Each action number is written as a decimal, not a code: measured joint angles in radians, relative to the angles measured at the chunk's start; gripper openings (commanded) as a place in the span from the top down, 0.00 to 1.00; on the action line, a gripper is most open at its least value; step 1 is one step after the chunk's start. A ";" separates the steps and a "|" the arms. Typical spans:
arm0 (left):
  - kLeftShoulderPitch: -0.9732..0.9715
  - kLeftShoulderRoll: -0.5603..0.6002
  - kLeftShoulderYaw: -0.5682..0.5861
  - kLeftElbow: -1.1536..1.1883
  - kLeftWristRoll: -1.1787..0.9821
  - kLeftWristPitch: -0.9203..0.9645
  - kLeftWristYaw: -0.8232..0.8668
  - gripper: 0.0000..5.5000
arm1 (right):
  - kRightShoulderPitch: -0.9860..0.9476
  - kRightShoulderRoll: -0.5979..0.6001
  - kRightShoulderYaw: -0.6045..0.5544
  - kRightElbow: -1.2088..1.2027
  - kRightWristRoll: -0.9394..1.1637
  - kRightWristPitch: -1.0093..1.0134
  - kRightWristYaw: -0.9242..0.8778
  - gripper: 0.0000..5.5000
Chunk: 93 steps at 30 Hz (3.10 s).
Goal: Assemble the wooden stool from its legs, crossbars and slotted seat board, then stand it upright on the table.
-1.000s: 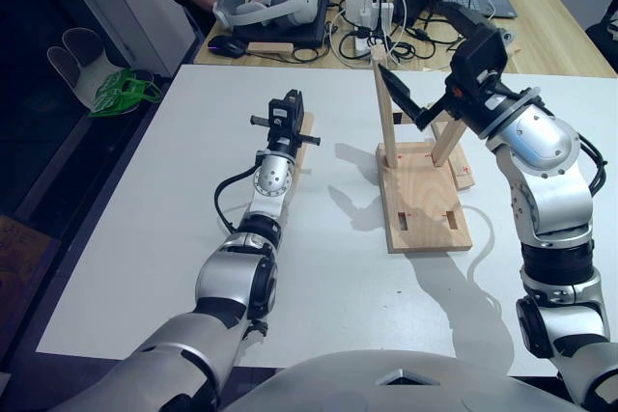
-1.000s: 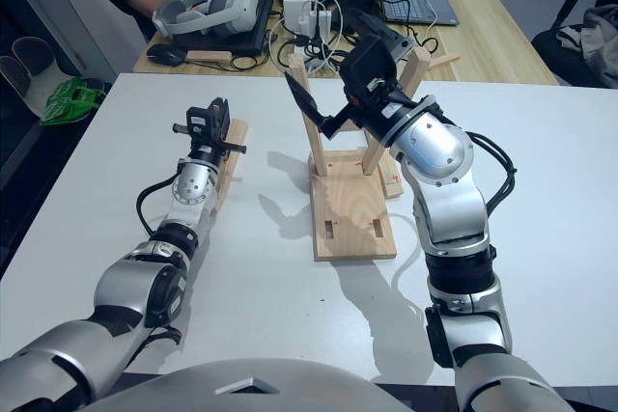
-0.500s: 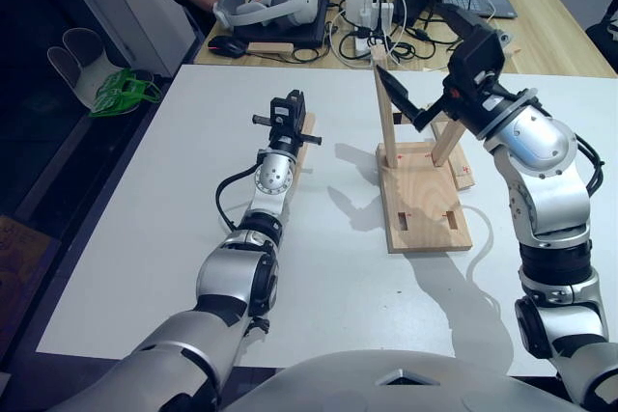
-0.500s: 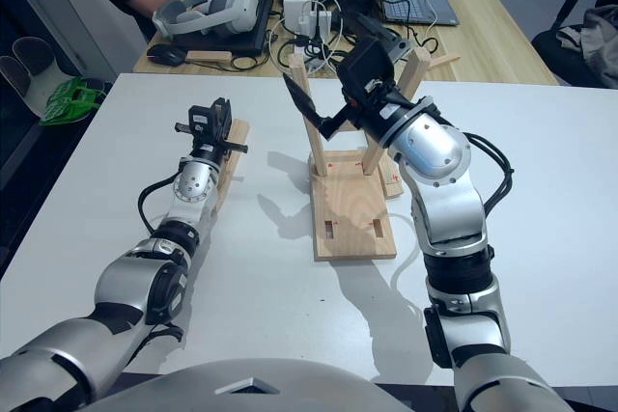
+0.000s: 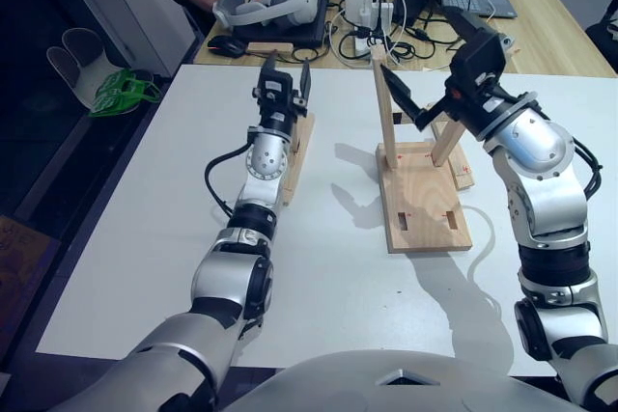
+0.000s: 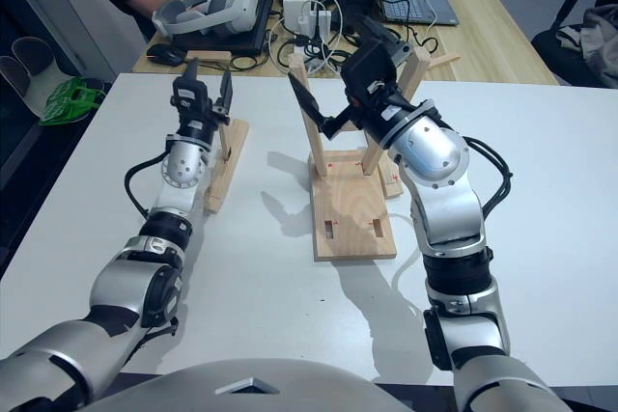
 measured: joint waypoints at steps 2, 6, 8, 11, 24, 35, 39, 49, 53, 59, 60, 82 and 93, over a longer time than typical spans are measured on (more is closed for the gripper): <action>-0.057 0.038 0.007 -0.045 -0.005 0.086 -0.020 0.50 | -0.001 0.012 -0.020 0.012 -0.005 -0.020 -0.031 0.02; -0.330 0.076 0.001 0.076 -0.049 0.390 -0.218 0.50 | -0.016 0.031 -0.057 0.036 -0.031 -0.064 -0.101 0.02; -0.411 0.075 -0.004 0.159 -0.059 0.463 -0.292 0.50 | -0.016 0.032 -0.055 0.045 -0.041 -0.079 -0.105 0.02; -0.555 0.077 -0.010 0.287 -0.056 0.587 -0.334 0.50 | -0.016 0.033 -0.050 0.056 -0.052 -0.100 -0.105 0.02; -0.599 0.018 0.113 0.355 -0.180 0.750 -0.218 0.50 | -0.015 0.032 -0.031 0.074 -0.071 -0.131 -0.096 0.02; -0.344 0.011 0.016 0.298 -0.090 0.632 -0.191 0.50 | -0.011 0.030 -0.028 0.072 -0.061 -0.110 -0.078 0.02; -0.333 0.037 0.019 0.283 -0.084 0.628 -0.185 0.50 | -0.011 0.030 -0.030 0.072 -0.060 -0.100 -0.077 0.02; -0.398 0.015 0.087 0.141 -0.179 0.729 -0.168 0.50 | -0.011 0.033 -0.025 0.069 -0.060 -0.099 -0.077 0.02; -0.558 0.029 0.115 0.114 -0.208 0.736 -0.158 0.50 | -0.011 0.033 -0.026 0.074 -0.060 -0.100 -0.077 0.02; -0.538 0.033 0.111 0.219 -0.202 0.709 -0.157 0.50 | -0.013 0.031 -0.031 0.099 -0.060 -0.111 -0.076 0.02; -0.453 0.030 0.096 0.258 -0.184 0.704 -0.156 0.50 | -0.015 0.030 -0.034 0.107 -0.060 -0.116 -0.075 0.02; -0.464 -0.015 0.175 0.104 -0.293 0.727 -0.097 0.50 | -0.020 0.034 -0.029 0.095 -0.061 -0.108 -0.063 0.02; -0.166 0.140 0.126 -0.036 -0.207 0.958 -0.068 0.50 | 0.003 0.054 -0.025 0.072 -0.062 -0.108 -0.077 0.02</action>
